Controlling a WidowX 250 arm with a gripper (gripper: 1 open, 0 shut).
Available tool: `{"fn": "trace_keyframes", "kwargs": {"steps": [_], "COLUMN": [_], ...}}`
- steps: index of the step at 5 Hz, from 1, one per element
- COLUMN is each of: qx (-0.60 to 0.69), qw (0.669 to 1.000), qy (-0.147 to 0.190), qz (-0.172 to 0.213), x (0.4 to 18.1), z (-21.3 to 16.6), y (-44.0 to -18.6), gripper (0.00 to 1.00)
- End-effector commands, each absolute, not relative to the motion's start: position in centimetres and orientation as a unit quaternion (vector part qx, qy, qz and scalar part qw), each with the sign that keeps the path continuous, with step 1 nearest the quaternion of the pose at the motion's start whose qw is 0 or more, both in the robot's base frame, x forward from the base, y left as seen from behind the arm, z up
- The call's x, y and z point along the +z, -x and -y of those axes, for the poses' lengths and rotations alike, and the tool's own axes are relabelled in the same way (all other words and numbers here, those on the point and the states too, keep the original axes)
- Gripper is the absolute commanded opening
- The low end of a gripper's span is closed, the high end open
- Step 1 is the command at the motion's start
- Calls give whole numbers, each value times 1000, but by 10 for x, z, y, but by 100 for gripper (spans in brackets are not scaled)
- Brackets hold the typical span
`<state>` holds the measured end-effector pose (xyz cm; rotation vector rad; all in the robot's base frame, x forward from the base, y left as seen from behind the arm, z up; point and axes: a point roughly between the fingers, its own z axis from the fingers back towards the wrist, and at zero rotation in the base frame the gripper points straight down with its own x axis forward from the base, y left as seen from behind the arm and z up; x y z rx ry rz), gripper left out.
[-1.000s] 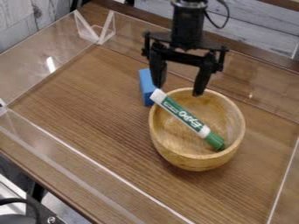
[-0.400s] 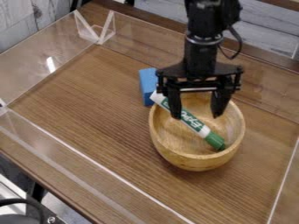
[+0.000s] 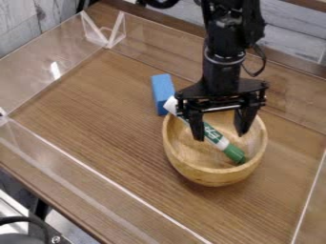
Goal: Remove the green marker from inside the brown bowl and put it on the table
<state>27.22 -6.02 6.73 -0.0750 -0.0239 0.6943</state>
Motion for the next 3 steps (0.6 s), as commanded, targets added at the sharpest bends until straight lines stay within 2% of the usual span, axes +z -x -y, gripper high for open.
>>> {"fn": "trace_keyframes", "kwargs": {"steps": [1, 3], "qx": [339, 348], "qw": [939, 935], "qy": [49, 55], "qz": [29, 31], "x": [71, 59], "z": [64, 65], "y": [-278, -280], "gripper": [100, 100]}}
